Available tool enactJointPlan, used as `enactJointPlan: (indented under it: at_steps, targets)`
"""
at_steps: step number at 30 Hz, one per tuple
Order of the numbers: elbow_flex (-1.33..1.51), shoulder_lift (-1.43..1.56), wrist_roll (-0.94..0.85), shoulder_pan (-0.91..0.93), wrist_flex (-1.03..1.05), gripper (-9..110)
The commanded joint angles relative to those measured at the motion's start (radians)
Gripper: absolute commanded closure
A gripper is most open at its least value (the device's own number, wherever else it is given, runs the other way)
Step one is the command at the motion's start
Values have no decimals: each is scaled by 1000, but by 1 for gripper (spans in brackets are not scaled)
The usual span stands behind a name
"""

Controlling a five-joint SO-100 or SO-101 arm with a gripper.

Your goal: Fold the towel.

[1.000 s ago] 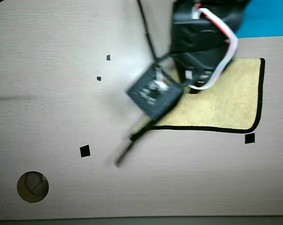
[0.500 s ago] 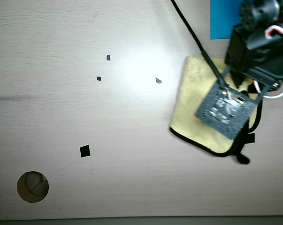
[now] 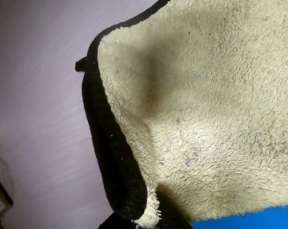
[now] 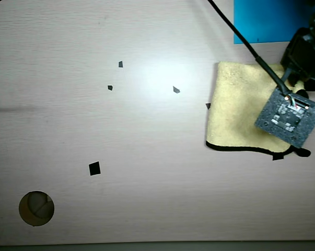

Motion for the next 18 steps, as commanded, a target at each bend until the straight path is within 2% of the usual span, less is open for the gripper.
enactJointPlan:
  at_steps: [1,18]
  targets:
    - [6,0,11,-25,-9,101]
    - [183,-66,43,-29,-141,101]
